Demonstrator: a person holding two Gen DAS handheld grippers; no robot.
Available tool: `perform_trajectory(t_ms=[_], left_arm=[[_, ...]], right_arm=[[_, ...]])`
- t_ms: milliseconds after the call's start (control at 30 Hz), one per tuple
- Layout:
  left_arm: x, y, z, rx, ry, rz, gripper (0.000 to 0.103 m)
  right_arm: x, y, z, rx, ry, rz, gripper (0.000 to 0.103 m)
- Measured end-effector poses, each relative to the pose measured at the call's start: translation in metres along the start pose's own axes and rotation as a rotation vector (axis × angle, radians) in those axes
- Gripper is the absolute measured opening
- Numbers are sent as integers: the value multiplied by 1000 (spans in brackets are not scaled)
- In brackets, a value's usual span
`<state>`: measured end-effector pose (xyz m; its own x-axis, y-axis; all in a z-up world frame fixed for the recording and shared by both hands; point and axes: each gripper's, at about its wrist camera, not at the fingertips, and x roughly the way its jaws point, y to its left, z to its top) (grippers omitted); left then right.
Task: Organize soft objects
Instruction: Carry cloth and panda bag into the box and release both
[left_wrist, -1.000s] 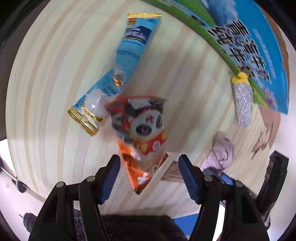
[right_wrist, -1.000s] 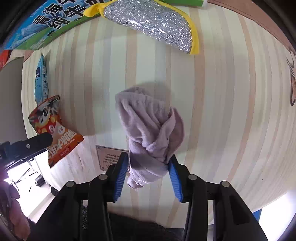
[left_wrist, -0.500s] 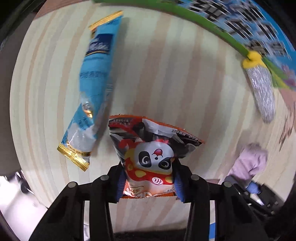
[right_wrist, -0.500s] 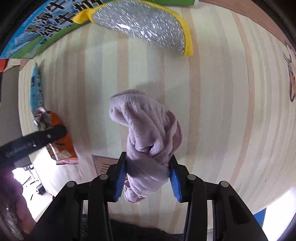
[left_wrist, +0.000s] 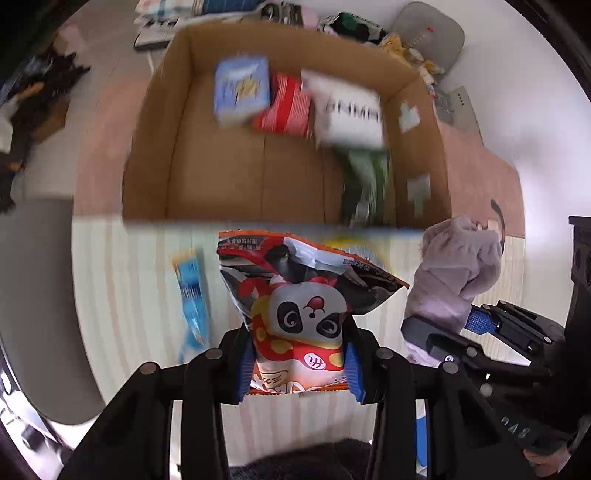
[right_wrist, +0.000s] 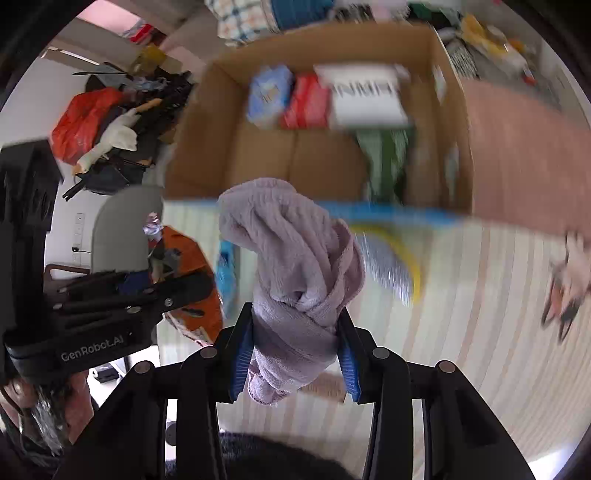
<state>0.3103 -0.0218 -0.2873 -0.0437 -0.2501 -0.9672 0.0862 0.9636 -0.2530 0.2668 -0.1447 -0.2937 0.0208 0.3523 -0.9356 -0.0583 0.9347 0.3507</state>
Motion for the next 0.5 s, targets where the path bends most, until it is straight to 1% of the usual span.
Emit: perform_trajectory(t_ms=[67,133,167,233,333,400,500], left_arm=[[-3,-5,40,41,7,35,37],[-3,9,67,48,22,59,37],[-3,19,78,50,35,54,37],[12,24,105,30,76,35,37],[32,33,123,20,120,32,37],[34,45,132,23,152,39,37],[56,47,138,26,201,45,37]], right_arm=[[-7,9,27,-42,-33,-39,43],[0,19,56,-62,-35,-61,43],[5,19,68,-64,-29,-57,43],[15,20,97,-66,-4,-63,43],[39,16,121,-61,38,-92,43],[60,13,131,-51,67,-105,43],[83,4,132,-39,112,-114,43]])
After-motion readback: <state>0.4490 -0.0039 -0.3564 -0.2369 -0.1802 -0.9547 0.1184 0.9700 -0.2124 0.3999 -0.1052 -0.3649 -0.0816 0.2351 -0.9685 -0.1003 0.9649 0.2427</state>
